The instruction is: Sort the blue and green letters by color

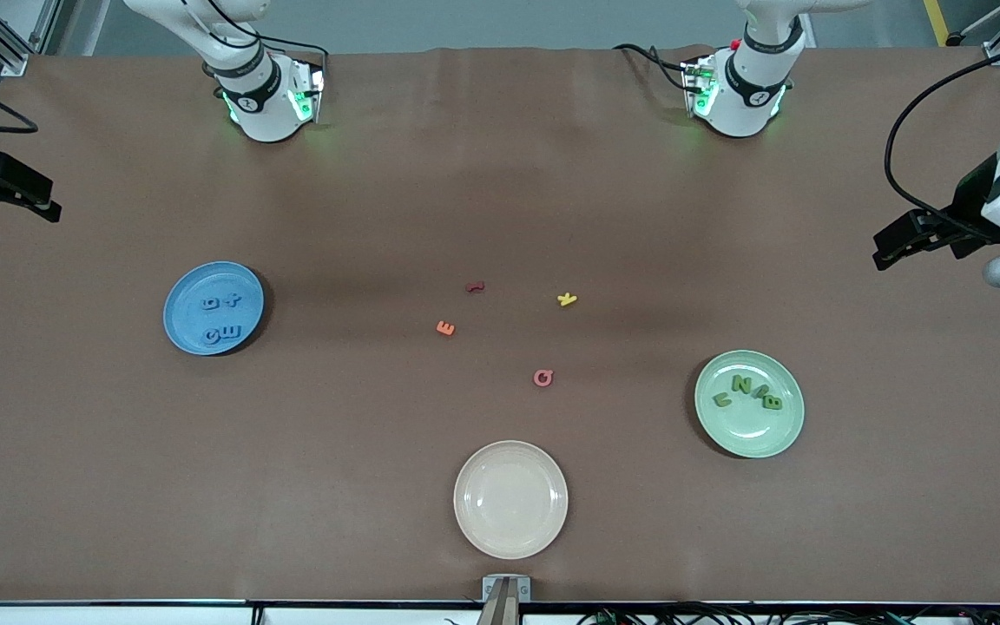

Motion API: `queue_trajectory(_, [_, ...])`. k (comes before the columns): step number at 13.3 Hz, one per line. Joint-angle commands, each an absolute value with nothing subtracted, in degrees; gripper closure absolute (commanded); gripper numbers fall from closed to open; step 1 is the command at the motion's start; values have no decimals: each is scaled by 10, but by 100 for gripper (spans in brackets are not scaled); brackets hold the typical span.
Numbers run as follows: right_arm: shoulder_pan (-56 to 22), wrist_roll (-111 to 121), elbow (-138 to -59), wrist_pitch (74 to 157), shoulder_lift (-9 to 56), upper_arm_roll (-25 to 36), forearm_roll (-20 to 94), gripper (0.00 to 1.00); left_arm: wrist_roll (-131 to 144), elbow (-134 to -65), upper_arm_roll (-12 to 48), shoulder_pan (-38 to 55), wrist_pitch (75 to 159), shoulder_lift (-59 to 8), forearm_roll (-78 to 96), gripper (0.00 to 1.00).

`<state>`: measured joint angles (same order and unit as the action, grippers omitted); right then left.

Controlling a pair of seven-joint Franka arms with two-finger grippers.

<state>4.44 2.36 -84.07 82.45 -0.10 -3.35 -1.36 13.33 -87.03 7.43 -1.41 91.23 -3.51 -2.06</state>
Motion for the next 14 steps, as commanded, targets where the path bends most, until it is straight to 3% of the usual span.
queue_trajectory(1, [46, 12, -879, 841, -30, -36, -10, 0, 125, -872, 79, -16, 897, -26, -13, 0])
queue_trajectory(5, [47, 12, -877, 841, -30, -34, -10, 0, 105, -907, 76, -32, 890, 19, -11, 0])
queue_trajectory(14, [47, 12, -871, 837, -30, -33, -10, 0, 84, -873, 78, -30, 861, 14, -10, 0])
